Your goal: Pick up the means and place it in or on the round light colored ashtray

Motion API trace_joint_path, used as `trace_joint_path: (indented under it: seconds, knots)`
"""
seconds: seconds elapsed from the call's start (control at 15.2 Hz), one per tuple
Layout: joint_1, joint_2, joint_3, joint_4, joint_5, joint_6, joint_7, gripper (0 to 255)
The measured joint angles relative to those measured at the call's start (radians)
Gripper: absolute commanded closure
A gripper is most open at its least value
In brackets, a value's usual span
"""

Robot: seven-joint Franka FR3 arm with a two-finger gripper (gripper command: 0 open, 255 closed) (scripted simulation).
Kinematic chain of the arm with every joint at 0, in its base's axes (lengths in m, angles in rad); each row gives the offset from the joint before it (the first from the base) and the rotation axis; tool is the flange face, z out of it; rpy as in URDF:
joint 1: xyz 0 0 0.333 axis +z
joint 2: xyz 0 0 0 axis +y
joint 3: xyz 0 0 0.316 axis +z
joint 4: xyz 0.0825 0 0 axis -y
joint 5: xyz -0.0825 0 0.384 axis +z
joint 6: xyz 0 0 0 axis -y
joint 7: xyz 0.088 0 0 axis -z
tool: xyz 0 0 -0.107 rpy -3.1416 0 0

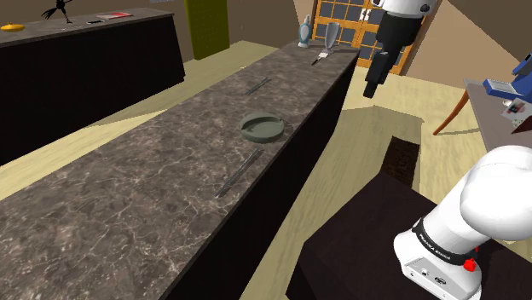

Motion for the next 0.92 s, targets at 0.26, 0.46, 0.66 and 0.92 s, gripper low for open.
trace_joint_path:
  seconds: [0.26, 0.46, 0.66, 0.92]
  knots:
    - [-0.01, -0.001, 0.051, -0.036, 0.034, 0.037, 0.105, 0]
    - [-0.022, 0.021, 0.13, -0.079, 0.083, 0.107, 0.259, 0]
    - [-0.038, 0.078, 0.217, -0.09, 0.131, 0.182, 0.424, 0]
    - [-0.065, 0.168, 0.333, -0.095, 0.177, 0.288, 0.642, 0]
